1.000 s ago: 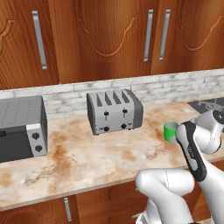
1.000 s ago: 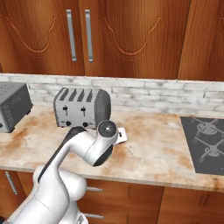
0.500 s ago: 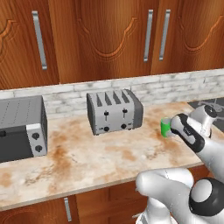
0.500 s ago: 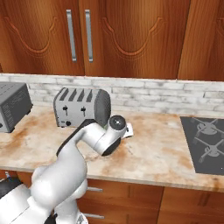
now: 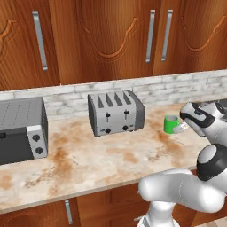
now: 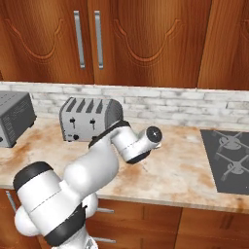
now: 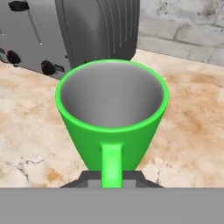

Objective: Clear the mugs and bowl far away from the sink.

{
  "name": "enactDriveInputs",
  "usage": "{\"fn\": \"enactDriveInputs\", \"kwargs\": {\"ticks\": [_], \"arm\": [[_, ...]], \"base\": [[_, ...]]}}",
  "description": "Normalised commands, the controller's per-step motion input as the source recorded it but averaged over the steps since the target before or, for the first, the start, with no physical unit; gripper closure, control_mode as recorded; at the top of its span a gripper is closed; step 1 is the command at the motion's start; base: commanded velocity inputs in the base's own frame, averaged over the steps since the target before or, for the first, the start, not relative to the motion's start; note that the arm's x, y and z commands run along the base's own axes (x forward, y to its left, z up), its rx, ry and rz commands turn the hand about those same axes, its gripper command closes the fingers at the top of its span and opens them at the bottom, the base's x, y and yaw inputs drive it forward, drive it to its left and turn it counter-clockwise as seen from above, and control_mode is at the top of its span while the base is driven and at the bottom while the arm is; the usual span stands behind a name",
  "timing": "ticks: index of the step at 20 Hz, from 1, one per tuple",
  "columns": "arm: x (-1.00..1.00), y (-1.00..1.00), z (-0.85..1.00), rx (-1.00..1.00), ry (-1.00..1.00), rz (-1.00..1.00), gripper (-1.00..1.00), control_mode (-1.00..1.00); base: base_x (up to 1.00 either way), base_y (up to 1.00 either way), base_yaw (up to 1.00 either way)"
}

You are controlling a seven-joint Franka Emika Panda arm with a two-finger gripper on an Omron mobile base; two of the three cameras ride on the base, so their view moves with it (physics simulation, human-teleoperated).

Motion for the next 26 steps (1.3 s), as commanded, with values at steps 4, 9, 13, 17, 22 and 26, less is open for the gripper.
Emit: {"fn": "enactDriveInputs", "kwargs": {"ticks": [4,9,13,17,22,26], "arm": [[0.34,-0.05,0.00,0.00,0.00,0.04,1.00,-1.00],[0.40,0.00,0.00,0.00,0.01,0.00,1.00,-1.00],[0.25,0.00,-0.01,0.00,0.00,0.00,1.00,-1.00],[0.15,0.00,-0.09,0.00,0.00,0.00,1.00,-1.00],[0.22,0.00,-0.22,-0.01,0.00,0.00,1.00,-1.00],[0.18,0.00,-0.27,-0.01,-0.05,0.00,1.00,-1.00]], "base": [[0.00,0.00,0.00],[0.00,0.00,0.00],[0.00,0.00,0.00],[0.00,0.00,0.00],[0.00,0.00,0.00],[0.00,0.00,0.00]]}}
